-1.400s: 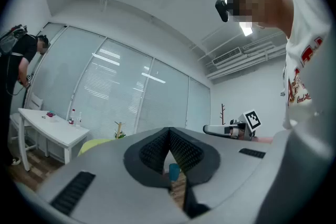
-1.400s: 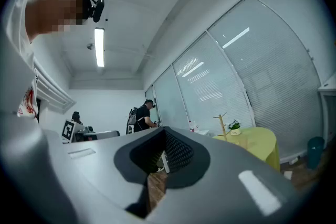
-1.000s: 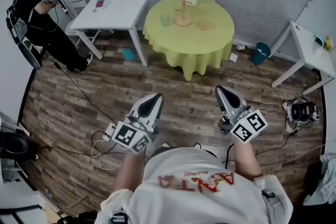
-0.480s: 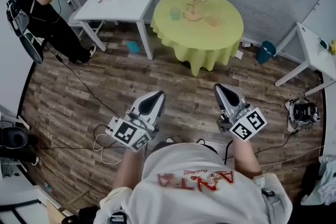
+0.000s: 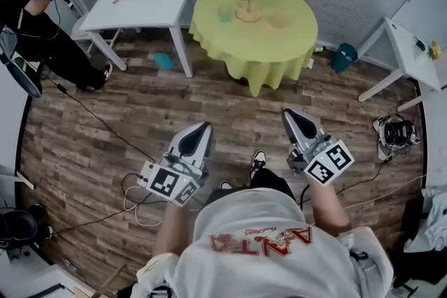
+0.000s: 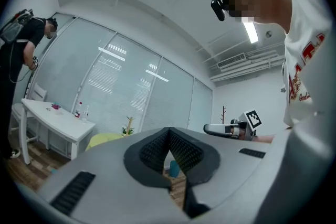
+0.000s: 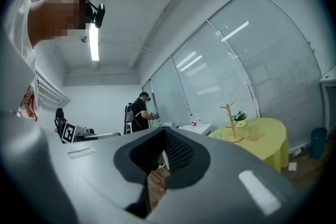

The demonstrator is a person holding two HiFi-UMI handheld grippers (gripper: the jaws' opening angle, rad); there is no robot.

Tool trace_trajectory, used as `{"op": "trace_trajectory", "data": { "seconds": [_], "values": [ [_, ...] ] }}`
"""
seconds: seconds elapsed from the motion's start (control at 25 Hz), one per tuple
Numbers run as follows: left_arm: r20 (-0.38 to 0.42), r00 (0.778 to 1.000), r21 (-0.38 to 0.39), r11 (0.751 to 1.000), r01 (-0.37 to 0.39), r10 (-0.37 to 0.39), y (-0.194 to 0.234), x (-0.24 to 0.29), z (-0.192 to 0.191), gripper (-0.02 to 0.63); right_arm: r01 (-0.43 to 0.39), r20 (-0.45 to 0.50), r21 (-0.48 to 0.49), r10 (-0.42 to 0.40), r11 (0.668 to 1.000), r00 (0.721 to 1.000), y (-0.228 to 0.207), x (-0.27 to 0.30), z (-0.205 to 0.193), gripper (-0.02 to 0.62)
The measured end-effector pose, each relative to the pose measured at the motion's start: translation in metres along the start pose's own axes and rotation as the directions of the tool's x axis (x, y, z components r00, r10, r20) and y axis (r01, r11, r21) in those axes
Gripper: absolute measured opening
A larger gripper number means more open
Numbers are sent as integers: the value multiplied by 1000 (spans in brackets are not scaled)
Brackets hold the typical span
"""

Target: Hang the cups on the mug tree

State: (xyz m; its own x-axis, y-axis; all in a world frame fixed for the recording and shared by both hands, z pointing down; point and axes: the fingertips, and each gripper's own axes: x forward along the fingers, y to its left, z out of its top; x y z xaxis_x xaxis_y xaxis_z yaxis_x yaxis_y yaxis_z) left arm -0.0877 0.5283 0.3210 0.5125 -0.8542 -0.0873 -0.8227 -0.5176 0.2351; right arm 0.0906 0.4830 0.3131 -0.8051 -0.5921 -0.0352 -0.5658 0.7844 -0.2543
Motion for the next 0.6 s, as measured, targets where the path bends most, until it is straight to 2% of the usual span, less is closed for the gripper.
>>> {"op": "trace_trajectory", "data": {
  "seconds": [0.28,0.6],
  "values": [
    [-21,999,10,999,42,-42,19,59,-4,9,25,11,25,-25,999,1000,-55,26,2,-3],
    [-56,998,24,999,26,-25,52,159,-8,9,3,0,64,-3,998,1000,-151,64,12,-2]
  ]
}}
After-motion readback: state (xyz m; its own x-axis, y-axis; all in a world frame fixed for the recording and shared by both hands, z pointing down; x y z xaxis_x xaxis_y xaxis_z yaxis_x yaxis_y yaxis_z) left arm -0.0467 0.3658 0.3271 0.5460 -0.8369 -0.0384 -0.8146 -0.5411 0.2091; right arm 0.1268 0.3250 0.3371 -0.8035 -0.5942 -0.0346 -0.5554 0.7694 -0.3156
